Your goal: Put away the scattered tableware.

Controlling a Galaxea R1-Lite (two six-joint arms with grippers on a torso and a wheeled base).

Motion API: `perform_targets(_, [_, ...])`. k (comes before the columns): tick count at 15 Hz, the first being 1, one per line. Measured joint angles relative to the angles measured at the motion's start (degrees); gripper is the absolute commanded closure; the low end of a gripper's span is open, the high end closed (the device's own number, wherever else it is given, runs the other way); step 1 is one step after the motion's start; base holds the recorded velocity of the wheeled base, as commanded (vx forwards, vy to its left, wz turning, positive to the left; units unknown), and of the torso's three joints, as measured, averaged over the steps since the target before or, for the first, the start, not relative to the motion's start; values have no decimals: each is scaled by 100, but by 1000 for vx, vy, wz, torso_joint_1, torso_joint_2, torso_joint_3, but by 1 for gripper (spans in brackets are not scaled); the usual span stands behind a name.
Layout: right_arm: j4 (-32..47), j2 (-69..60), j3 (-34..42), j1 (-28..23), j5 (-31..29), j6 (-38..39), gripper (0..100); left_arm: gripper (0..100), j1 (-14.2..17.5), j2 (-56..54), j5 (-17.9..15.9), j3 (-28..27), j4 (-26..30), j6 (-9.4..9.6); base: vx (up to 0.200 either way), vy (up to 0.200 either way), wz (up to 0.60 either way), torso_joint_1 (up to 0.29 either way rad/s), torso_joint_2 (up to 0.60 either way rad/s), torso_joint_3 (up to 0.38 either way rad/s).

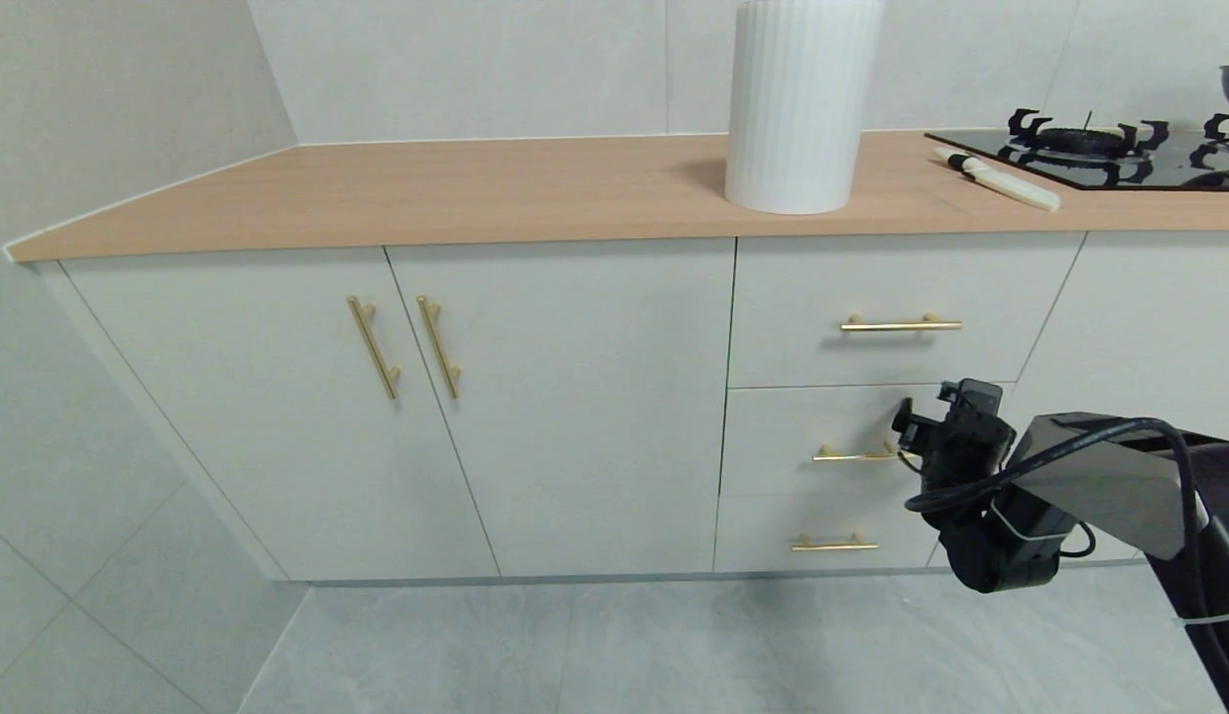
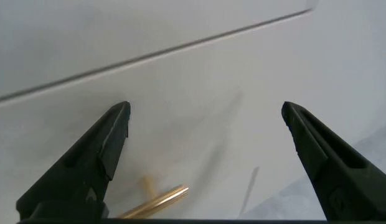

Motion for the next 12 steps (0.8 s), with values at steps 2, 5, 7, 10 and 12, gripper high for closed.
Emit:
perform_targets(2, [-21,27,-74,-45,0,-9,0,0,0,0,0,0,-2,0,0,0,0,0,0,0])
perform_targets(5, [-117,16,-61,-48,9,-41,0,0,0,0,0,-2,-2,0,0,0,0,0,0,0])
perform_targets(7, [-161,-39,22,-34,24,-56,0,0,0,0,0,-2,-2,0,0,0,0,0,0,0])
perform_targets(10, [-158,-336,566,60,79,-48,0,0,0,0,0,0,-2,0,0,0,0,0,0,0])
perform_targets(12, [-137,-686,1133,149,257,-44,0,0,0,0,0,0,-2,2,0,0,0,0,0,0])
